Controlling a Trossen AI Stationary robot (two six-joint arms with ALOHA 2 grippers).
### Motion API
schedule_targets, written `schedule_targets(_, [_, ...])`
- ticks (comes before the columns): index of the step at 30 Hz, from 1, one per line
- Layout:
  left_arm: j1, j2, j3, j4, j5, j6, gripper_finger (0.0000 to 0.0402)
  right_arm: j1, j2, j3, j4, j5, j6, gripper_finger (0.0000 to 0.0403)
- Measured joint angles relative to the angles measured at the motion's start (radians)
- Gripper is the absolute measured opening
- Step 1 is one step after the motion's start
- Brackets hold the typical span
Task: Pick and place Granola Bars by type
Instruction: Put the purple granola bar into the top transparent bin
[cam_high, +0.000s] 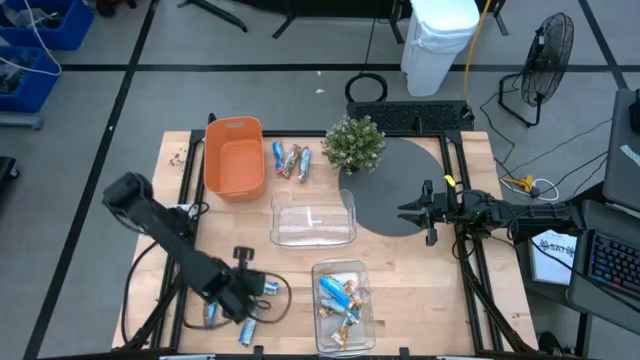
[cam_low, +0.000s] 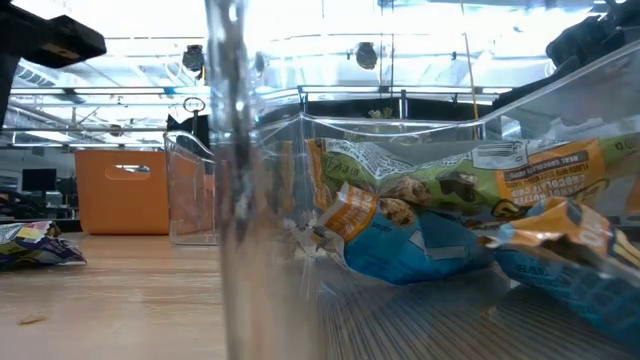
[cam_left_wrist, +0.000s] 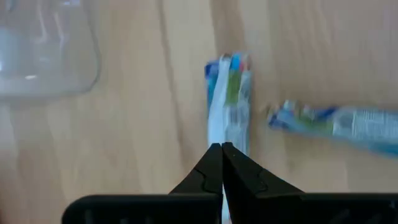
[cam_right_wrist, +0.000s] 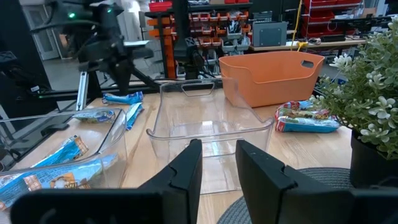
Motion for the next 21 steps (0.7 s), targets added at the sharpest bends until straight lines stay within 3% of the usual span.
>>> schedule_targets(9, [0.029, 0.184, 0.121, 0.016, -0.029, 0.011, 0.0084, 0.0, 0.0, 0.0, 0.0, 0.0, 0.0, 0.0089])
schedule_targets(16, [0.048, 0.259, 0.137, 0.018, -0.001, 0.008, 0.0172, 0.0, 0.0, 0.0, 0.0, 0.0, 0.0, 0.0089])
schedule_targets(21, [0.05, 0.286, 0.136, 0.018, 0.011, 0.008, 0.0199, 0.0, 0.0, 0.0, 0.0, 0.0, 0.0, 0.0089])
